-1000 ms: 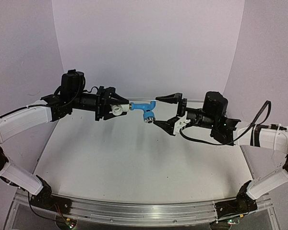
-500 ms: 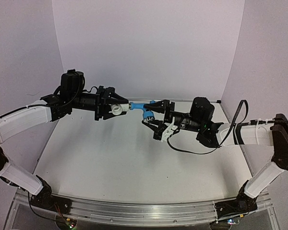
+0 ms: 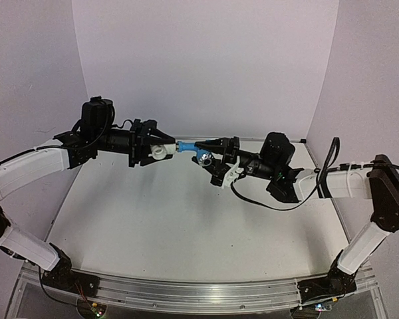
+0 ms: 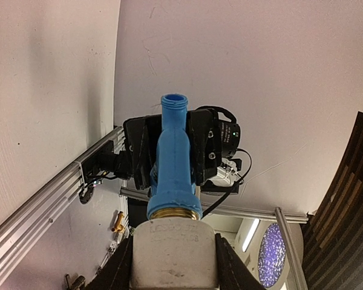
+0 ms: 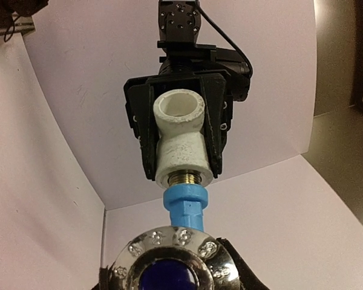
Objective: Install the water faucets
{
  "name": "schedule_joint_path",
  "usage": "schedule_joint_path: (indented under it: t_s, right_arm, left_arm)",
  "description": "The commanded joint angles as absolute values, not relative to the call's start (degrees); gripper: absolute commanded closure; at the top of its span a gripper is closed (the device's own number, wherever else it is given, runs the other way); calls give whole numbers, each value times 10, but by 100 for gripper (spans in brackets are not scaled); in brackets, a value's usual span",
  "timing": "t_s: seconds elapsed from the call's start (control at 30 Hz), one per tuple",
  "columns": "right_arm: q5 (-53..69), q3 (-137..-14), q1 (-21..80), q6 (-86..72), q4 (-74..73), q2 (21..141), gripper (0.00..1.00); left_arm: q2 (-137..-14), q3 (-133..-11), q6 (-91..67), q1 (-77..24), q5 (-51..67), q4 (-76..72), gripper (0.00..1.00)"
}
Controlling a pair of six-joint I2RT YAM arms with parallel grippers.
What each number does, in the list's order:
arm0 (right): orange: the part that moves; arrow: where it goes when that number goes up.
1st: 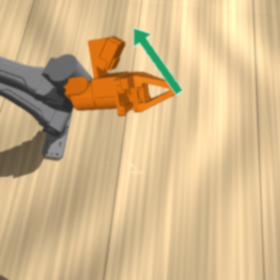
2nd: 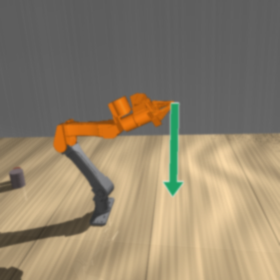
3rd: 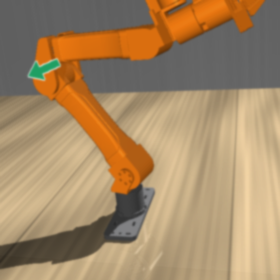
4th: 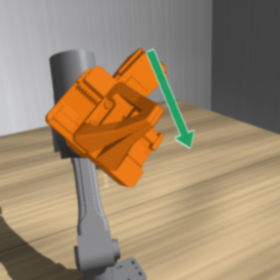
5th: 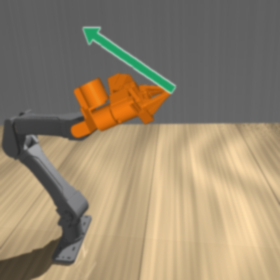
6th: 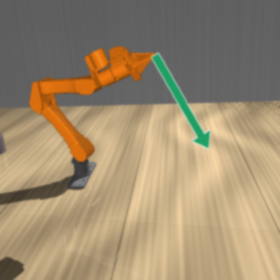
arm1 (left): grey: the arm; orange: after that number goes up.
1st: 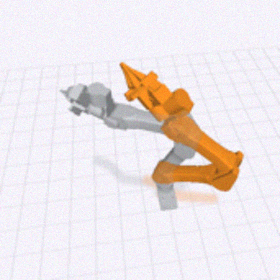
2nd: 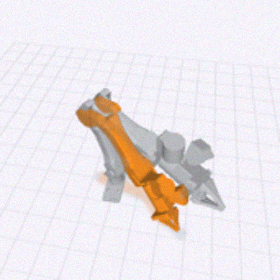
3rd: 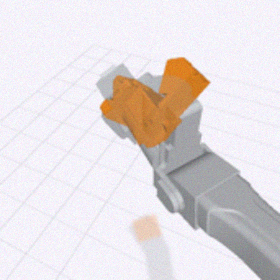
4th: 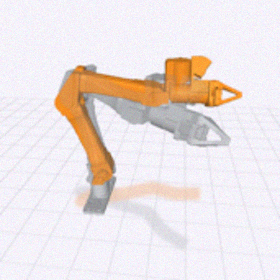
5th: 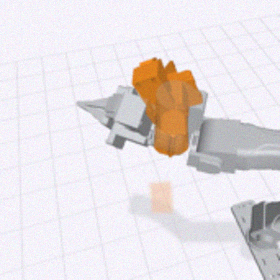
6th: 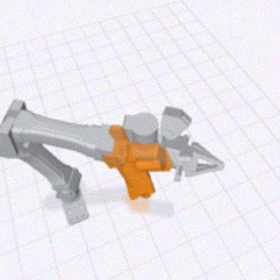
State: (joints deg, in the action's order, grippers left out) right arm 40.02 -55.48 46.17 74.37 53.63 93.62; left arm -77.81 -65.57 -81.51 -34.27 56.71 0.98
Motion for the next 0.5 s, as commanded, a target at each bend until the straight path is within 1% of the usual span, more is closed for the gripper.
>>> schedule_joint_path:
  t_s: [0.0, 0.13, 0.27, 0.47]
  right_arm:
    - [431, -608, 470, 624, 455, 900, 99]
    - [465, -622, 475, 551, 393, 878, 100]
    - [486, -644, 484, 452, 331, 861, 100]
    - [495, -673, 497, 281, 275, 860, 100]
  left_arm:
    - [-760, -652, -760, -347, 588, -22, 100]
    - [-767, -659, -697, -347, 585, -6, 100]
    - [-784, -693, -571, -347, 561, 87, 100]
    - [-806, -748, -416, -347, 533, 127, 100]
